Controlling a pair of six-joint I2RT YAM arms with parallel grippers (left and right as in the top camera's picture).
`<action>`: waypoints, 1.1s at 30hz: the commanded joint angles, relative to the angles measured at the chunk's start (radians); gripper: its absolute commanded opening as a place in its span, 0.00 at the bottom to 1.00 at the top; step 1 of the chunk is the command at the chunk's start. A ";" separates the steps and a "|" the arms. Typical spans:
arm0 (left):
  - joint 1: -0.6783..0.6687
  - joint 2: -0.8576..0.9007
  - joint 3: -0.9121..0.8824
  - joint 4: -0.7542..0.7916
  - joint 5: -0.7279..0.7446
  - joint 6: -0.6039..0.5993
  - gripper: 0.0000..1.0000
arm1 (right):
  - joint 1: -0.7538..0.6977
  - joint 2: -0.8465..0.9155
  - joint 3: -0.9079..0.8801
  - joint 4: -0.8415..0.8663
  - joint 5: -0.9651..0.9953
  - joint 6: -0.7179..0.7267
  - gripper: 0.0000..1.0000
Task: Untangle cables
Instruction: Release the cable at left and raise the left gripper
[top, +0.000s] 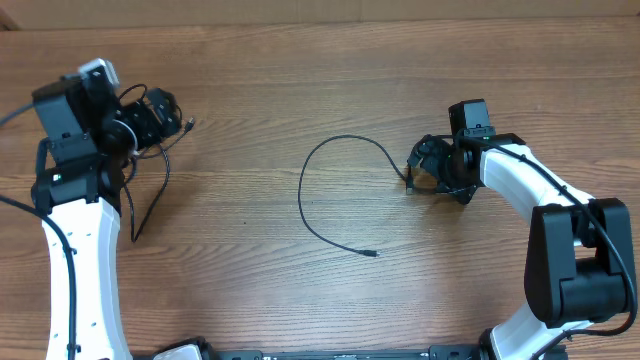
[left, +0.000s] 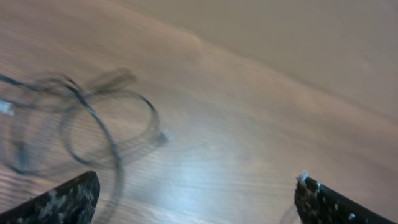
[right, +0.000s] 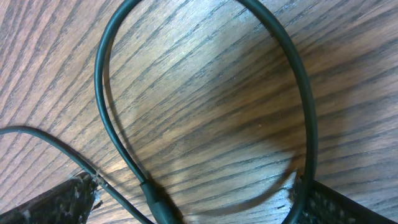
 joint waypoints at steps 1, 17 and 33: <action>-0.013 0.014 0.006 -0.097 0.209 -0.015 1.00 | -0.003 0.062 -0.042 0.001 0.005 -0.012 1.00; -0.172 0.016 0.003 -0.429 0.204 -0.033 0.99 | -0.003 0.062 -0.042 0.001 0.005 -0.012 1.00; -0.254 0.016 0.000 -0.453 0.196 -0.033 1.00 | -0.003 0.062 -0.042 0.024 0.004 -0.011 1.00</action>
